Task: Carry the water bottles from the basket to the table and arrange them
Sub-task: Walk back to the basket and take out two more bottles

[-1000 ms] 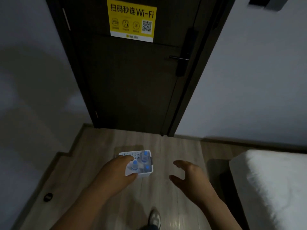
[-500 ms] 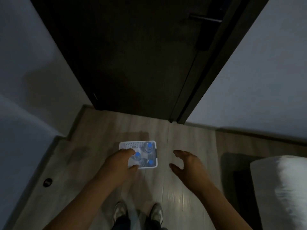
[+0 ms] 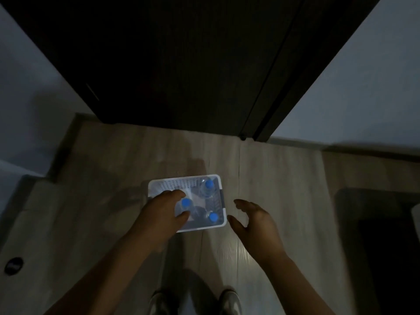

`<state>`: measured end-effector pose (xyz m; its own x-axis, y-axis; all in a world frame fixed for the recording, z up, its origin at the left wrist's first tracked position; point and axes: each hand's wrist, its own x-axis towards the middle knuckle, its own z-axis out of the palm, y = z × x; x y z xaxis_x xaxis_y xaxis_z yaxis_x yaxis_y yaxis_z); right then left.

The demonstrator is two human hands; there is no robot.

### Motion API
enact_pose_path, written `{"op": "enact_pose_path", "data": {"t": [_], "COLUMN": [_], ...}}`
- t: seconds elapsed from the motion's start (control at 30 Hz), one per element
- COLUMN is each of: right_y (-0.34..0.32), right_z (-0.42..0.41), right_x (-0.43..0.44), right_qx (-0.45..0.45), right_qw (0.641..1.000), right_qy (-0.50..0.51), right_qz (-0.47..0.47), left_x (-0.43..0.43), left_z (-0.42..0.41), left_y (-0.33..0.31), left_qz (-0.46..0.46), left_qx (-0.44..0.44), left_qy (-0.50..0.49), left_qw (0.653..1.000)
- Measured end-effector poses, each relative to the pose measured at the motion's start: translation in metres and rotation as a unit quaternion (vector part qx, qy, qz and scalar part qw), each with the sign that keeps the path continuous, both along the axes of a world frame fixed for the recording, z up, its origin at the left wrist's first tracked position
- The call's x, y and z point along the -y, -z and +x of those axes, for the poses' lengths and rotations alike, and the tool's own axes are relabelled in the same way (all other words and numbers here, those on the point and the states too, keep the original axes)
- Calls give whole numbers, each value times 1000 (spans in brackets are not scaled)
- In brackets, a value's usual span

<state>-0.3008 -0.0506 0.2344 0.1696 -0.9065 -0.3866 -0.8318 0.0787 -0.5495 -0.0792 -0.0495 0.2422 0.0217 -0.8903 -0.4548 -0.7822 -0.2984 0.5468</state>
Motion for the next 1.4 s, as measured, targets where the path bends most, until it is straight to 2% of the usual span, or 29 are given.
{"op": "enact_pose_path", "data": {"t": [0.2,0.43,0.57,0.67,0.83,1.03,1.23,1.4], "right_y": [140,233,263,281,309,352,357,357], "right_z": [2,2,4,3,4,5,9,9], "right_x": [20,27,24,21,18,16,10,10], "right_qx": [33,131,178,197,216,194,258,266], "right_qw": [999,987,974,966,963,963,941,941], "right_qy": [-3,-33,-29,-39,-46,-32,-7,-6], "right_qz": [-28,-86,-134,-161,-157,-182,-219,-208], "left_x": [28,50,63,65,76,94,105,110], "left_z": [5,7,8,12,13,-1,-21,-35], "left_y": [135,239,265,280,304,326,329,334], "left_qz": [-18,-98,-116,-152,-179,-200,-220,-252], "left_qx": [13,32,54,22,-17,-47,-33,-63], "left_qy": [2,47,54,51,37,46,74,78], "left_qw": [1000,994,990,987,983,978,972,962]}}
